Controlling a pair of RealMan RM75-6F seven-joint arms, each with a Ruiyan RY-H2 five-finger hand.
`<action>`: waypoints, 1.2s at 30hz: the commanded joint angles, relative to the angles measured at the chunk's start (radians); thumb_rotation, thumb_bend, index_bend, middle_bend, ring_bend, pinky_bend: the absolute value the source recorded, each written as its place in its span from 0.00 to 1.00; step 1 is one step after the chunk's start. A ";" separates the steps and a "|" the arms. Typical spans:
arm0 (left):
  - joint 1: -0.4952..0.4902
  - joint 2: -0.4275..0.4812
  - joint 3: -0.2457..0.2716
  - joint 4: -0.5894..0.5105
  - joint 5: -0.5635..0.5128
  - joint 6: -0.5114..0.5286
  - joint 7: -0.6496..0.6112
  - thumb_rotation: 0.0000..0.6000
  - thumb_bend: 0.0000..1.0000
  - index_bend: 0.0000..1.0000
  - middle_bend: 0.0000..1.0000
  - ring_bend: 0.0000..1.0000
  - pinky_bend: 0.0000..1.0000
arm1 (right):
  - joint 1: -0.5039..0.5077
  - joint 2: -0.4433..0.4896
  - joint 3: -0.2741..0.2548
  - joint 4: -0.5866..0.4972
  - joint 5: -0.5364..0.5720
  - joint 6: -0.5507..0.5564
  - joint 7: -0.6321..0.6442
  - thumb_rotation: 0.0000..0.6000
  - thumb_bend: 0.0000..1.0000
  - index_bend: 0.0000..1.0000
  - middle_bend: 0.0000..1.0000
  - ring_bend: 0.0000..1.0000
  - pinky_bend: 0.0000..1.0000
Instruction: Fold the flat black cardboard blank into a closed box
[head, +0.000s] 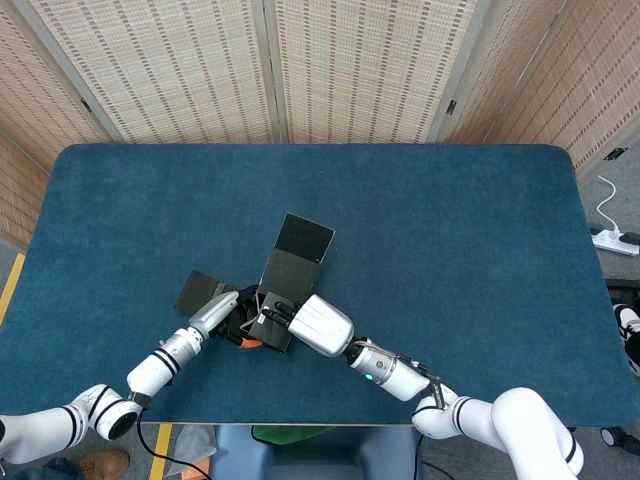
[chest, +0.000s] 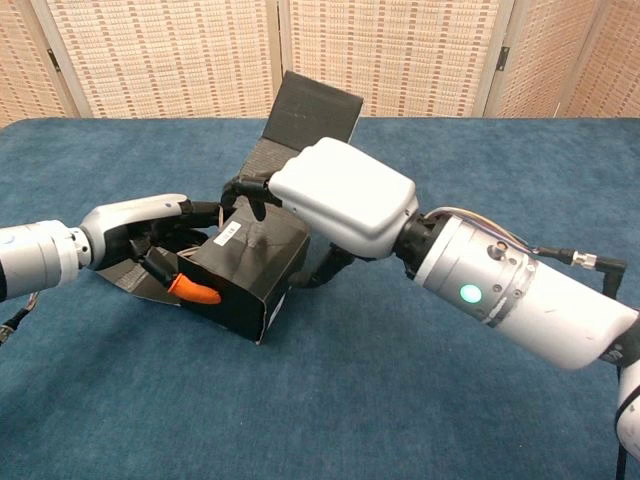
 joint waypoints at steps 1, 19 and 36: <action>0.008 -0.022 -0.006 0.006 -0.009 0.011 0.061 1.00 0.19 0.24 0.24 0.42 0.51 | -0.010 -0.001 -0.011 0.014 -0.008 0.008 0.002 1.00 0.08 0.28 0.38 0.78 1.00; -0.026 0.007 -0.068 -0.050 -0.129 -0.131 0.138 1.00 0.18 0.15 0.19 0.42 0.50 | 0.012 0.012 -0.029 0.086 -0.041 -0.008 -0.007 1.00 0.09 0.28 0.36 0.78 1.00; -0.028 0.011 -0.088 -0.074 -0.140 -0.159 0.162 1.00 0.19 0.11 0.16 0.41 0.49 | 0.024 0.004 -0.027 0.089 -0.036 -0.038 -0.020 1.00 0.12 0.28 0.36 0.78 1.00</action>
